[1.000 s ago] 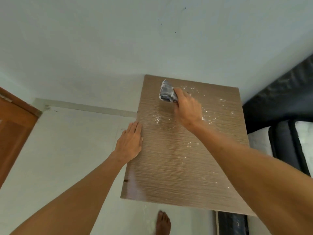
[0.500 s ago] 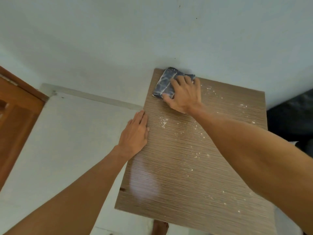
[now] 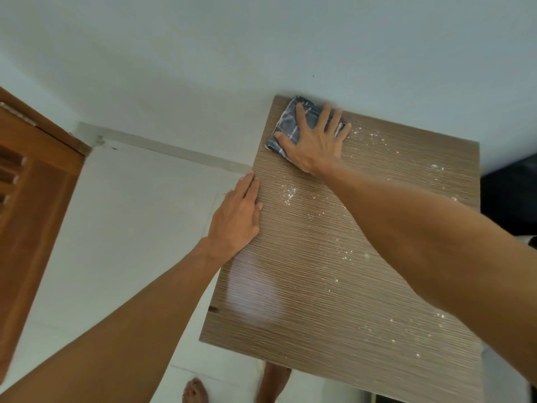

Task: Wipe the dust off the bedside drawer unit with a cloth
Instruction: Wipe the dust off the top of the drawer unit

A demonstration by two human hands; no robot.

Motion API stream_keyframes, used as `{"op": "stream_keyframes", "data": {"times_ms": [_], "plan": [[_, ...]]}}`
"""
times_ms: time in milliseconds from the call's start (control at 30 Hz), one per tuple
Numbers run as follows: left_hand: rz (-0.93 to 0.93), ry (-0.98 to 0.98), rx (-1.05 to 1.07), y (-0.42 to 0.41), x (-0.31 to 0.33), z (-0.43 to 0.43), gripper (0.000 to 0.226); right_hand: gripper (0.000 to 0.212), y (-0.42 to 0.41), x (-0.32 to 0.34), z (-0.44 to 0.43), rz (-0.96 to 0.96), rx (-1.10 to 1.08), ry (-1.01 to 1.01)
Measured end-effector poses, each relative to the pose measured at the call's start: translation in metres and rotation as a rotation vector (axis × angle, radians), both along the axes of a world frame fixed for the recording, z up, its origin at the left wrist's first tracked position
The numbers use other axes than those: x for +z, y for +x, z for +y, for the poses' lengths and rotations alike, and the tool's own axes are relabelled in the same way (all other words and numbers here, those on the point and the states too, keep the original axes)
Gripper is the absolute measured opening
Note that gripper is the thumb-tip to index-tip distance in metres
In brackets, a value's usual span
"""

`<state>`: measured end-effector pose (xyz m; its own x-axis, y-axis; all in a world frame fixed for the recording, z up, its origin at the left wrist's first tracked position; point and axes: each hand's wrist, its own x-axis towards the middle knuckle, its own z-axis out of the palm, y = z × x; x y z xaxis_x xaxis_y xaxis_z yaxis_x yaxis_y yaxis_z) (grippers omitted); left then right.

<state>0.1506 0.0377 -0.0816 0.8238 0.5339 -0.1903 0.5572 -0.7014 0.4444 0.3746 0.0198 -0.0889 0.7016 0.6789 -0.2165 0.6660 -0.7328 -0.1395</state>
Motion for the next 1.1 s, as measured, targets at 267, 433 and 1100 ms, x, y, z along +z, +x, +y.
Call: {"op": "stream_keyframes", "data": {"times_ms": [267,433,1100], "plan": [[-0.151,-0.166,0.114,0.000,0.017,-0.001,0.054,0.065,-0.036,-0.010,-0.040,-0.066,0.275,0.070],[-0.173,-0.192,0.140,-0.008,0.023,-0.004,0.054,0.066,-0.071,-0.011,-0.069,-0.035,0.386,0.107],[-0.047,-0.531,0.393,-0.074,0.013,-0.019,0.035,0.067,-0.216,-0.008,-0.160,0.045,0.483,0.184]]}}
